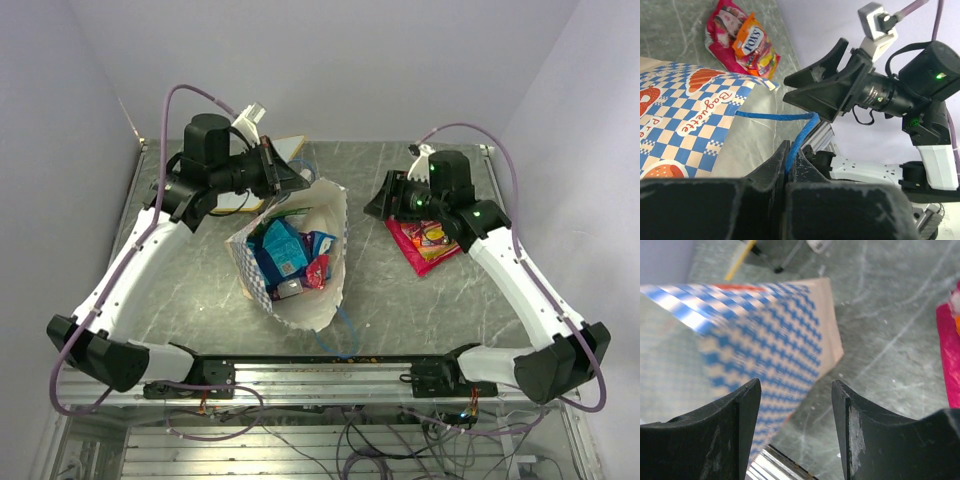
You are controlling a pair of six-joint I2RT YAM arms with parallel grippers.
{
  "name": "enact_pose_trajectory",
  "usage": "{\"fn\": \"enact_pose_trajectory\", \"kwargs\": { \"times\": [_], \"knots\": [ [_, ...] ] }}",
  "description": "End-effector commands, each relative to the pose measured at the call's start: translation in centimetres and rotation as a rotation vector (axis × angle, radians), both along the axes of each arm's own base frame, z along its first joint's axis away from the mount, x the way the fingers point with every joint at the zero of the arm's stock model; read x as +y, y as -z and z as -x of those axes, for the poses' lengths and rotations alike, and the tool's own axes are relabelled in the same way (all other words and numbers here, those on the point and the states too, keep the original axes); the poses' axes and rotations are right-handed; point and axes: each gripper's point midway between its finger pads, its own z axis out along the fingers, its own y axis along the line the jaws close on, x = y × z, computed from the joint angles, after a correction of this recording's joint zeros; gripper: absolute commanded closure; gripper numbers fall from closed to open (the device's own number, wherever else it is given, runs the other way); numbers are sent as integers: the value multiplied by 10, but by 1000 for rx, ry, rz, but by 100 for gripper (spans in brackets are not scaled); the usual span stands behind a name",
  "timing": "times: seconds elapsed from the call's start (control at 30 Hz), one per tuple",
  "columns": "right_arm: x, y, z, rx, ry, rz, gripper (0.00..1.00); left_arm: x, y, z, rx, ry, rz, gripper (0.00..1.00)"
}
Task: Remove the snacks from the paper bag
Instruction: Take out the snack from the paper bag.
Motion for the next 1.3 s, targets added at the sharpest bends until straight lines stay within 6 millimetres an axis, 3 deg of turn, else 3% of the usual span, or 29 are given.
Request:
{"fn": "enact_pose_trajectory", "kwargs": {
  "times": [0.0, 0.23, 0.47, 0.57, 0.7, 0.8, 0.9, 1.07, 1.27],
  "knots": [
    [8, -48, 11, -110, -27, -22, 42, -3, -41, 35, -68, 16, 97, 93],
    [32, -98, 48, -290, -175, -58, 42, -6, -33, 59, -22, 13, 111, 93],
    [72, -109, 99, -367, -318, -165, 44, -8, -24, 61, -10, -3, 80, 93],
    [98, -103, 119, -377, -362, -169, 46, -9, -23, 58, -5, -14, 72, 93],
    [141, -68, 140, -369, -426, -47, 47, -12, -24, 52, 4, -24, 66, 93],
    [158, -49, 136, -417, -407, 39, 46, -12, -28, 49, 0, -30, 58, 93],
    [166, -32, 115, -480, -312, 81, 43, -11, -32, 48, -6, -37, 57, 93],
    [177, -22, 83, -566, -162, 62, 40, -11, -38, 49, -10, -42, 71, 93],
    [194, 11, 63, -539, -60, 44, 38, -9, -38, 48, -3, -62, 83, 93]
  ]
}}
